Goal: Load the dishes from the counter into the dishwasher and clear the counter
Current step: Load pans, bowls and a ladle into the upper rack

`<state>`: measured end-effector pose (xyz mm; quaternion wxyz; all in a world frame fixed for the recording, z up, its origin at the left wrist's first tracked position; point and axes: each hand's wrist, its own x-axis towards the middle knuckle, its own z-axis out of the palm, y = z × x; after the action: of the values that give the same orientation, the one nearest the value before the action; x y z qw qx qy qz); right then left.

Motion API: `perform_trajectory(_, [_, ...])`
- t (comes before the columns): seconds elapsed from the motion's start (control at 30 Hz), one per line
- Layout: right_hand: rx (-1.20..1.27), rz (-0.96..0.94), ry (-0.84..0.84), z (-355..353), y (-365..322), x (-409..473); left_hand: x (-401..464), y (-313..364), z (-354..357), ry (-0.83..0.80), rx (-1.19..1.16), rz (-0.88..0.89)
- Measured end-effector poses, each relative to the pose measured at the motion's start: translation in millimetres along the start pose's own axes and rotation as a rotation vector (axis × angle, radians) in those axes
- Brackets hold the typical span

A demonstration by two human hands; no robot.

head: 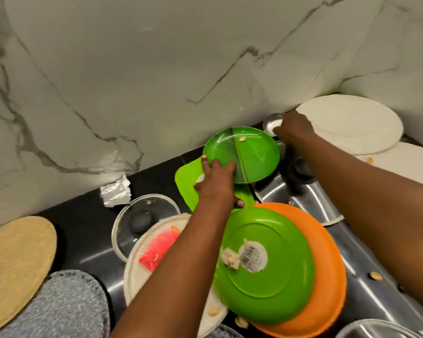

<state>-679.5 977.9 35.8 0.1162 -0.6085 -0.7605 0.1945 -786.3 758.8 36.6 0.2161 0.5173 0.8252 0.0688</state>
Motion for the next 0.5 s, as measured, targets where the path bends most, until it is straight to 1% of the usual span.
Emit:
perform_trajectory(0.1, [0.153, 0.113, 0.043, 5, -6, 7, -6, 2, 0, -0.004, -0.022, -0.001])
perform_trajectory(0.17, [0.209, 0.132, 0.059, 8, -4, 9, -9, 1, 1, -0.01, -0.033, 0.005])
perform_trajectory(0.27, [0.172, 0.113, 0.007, 13, 0, 12, -7, 0, 1, -0.006, -0.037, -0.002])
perform_trajectory(0.33, [0.199, 0.132, 0.003, 16, 2, 15, -5, 0, 2, -0.007, -0.043, -0.001])
perform_trajectory(0.43, [0.327, 0.236, 0.042, 12, -2, 18, -1, -3, 4, -0.007, -0.054, -0.001])
perform_trajectory(0.5, [0.412, 0.249, 0.041, 9, 0, 18, 0, -3, 4, -0.006, -0.059, -0.001])
